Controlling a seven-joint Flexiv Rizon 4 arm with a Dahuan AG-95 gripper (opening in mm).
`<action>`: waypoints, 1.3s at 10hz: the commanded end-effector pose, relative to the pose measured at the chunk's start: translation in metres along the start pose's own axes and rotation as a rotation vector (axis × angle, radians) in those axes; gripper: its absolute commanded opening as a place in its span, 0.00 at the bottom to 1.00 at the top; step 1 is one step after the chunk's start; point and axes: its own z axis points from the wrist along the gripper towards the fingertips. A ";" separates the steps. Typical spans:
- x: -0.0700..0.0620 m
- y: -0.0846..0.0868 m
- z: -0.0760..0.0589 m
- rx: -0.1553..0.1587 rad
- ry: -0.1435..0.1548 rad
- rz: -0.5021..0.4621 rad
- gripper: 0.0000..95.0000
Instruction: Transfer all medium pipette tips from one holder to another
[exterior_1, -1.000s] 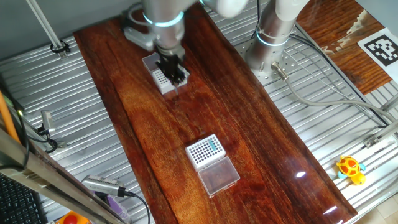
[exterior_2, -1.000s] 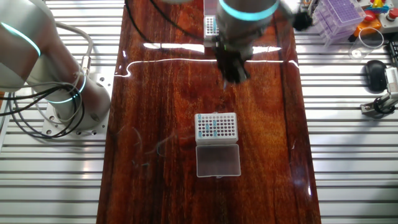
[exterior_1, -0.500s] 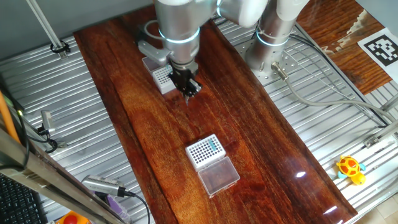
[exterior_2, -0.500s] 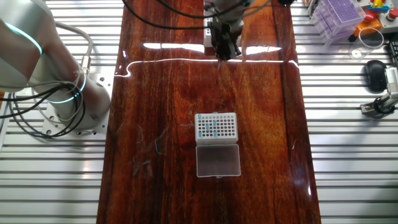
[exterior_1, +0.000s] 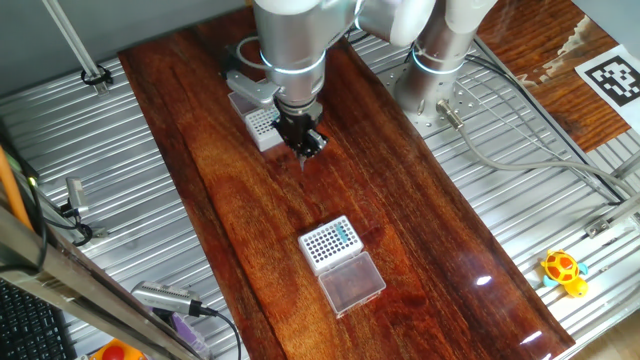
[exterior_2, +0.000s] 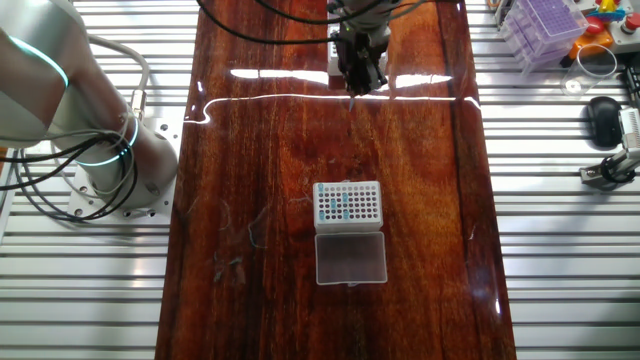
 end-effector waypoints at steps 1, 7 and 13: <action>-0.001 0.000 0.000 -0.018 0.020 -0.117 0.00; -0.056 0.081 -0.004 -0.030 0.008 0.024 0.00; -0.070 0.120 -0.001 -0.044 -0.009 0.100 0.00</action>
